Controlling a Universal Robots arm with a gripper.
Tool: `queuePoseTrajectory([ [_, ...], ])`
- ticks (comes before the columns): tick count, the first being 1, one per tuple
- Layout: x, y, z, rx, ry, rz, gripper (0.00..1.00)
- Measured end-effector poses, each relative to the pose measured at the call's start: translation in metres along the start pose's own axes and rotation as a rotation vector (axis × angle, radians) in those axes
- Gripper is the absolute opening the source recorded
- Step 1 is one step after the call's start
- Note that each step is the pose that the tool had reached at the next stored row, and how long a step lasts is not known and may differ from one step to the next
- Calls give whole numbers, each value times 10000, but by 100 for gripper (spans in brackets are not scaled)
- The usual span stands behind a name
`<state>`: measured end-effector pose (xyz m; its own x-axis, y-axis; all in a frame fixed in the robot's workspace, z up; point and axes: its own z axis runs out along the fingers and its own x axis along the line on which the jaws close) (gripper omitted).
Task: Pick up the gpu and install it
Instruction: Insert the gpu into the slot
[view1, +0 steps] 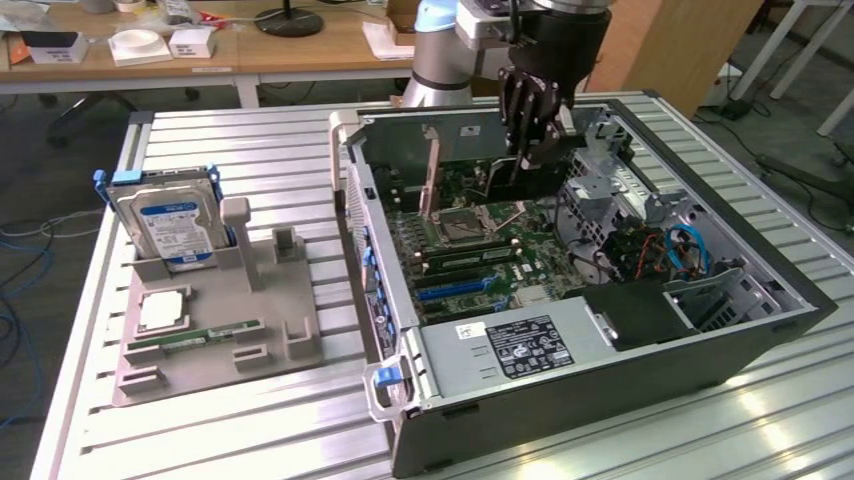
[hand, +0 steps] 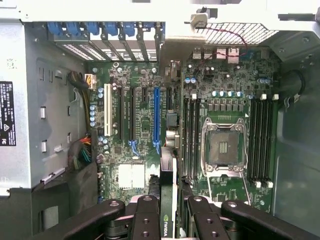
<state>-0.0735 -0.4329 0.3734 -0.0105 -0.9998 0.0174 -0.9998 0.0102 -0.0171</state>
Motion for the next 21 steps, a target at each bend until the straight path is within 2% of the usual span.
queuePoseTrajectory([
  [2, 1, 39, 23, 0, 0, -1, 26],
  [14, 5, 154, 74, 0, 2, -2, 26],
  [21, 31, 187, 103, 0, 0, -3, 26],
])
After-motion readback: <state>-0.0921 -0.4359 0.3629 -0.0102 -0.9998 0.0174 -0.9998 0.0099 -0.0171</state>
